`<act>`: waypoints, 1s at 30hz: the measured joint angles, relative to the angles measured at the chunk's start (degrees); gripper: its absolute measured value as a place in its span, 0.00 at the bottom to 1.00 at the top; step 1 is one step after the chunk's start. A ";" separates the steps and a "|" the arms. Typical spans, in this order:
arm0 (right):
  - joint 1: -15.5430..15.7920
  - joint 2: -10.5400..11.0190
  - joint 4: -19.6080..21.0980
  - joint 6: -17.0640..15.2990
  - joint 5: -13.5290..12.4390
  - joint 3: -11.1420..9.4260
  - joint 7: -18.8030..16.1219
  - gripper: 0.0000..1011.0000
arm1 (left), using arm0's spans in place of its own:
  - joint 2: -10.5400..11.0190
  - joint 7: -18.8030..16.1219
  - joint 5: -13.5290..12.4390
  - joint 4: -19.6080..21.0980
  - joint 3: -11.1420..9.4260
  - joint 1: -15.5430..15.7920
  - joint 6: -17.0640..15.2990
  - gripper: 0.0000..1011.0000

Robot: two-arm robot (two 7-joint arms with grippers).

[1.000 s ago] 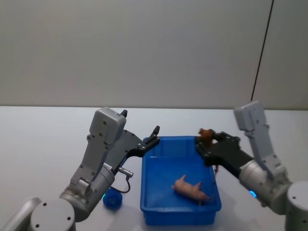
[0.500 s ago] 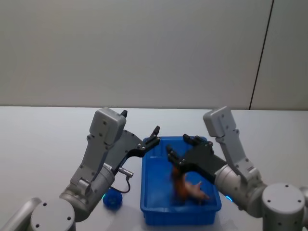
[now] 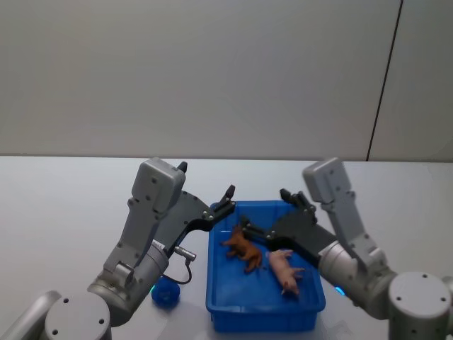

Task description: Pick up the two dolls from the table and place them into the box.

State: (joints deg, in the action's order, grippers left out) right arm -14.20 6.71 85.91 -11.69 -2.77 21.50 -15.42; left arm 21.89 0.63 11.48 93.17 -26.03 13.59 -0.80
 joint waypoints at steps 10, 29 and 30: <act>1.74 3.28 1.78 3.19 -2.59 -2.56 -0.44 0.99 | 0.00 0.00 0.00 0.00 0.00 0.00 0.00 0.99; 5.27 8.90 4.46 6.15 -7.07 -6.61 -1.44 0.99 | 0.41 0.06 -0.28 0.48 0.18 -0.34 -0.56 0.99; 5.40 9.10 4.56 6.24 -7.23 -6.75 -1.47 0.99 | 0.64 0.07 -0.37 0.77 0.28 -0.50 -0.90 0.99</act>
State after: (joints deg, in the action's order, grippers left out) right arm -8.80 15.80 90.48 -5.44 -10.00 14.74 -16.89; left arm 22.53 0.69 11.12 93.94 -25.75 13.09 -1.69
